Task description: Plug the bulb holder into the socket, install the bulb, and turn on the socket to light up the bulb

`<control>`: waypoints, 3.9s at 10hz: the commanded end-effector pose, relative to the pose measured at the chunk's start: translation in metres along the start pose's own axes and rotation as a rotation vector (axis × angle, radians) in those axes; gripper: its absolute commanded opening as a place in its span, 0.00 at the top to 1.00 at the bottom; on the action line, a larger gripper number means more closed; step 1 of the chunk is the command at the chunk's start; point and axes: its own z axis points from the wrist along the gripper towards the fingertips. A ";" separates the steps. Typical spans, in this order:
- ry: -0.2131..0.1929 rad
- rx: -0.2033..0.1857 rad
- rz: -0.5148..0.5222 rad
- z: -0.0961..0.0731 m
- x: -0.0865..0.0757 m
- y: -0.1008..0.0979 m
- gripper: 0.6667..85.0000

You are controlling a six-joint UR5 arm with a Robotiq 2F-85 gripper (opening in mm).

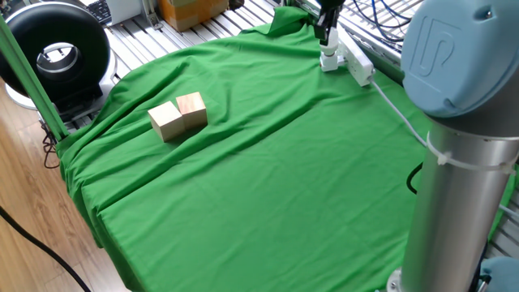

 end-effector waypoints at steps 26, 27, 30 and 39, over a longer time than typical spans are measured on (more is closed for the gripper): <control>-0.072 -0.175 -0.804 0.000 -0.014 0.017 0.29; -0.077 -0.165 -0.831 0.000 -0.015 0.015 0.29; -0.089 -0.165 -0.881 -0.001 -0.015 0.017 0.30; -0.039 -0.177 -0.546 -0.001 -0.008 0.019 0.93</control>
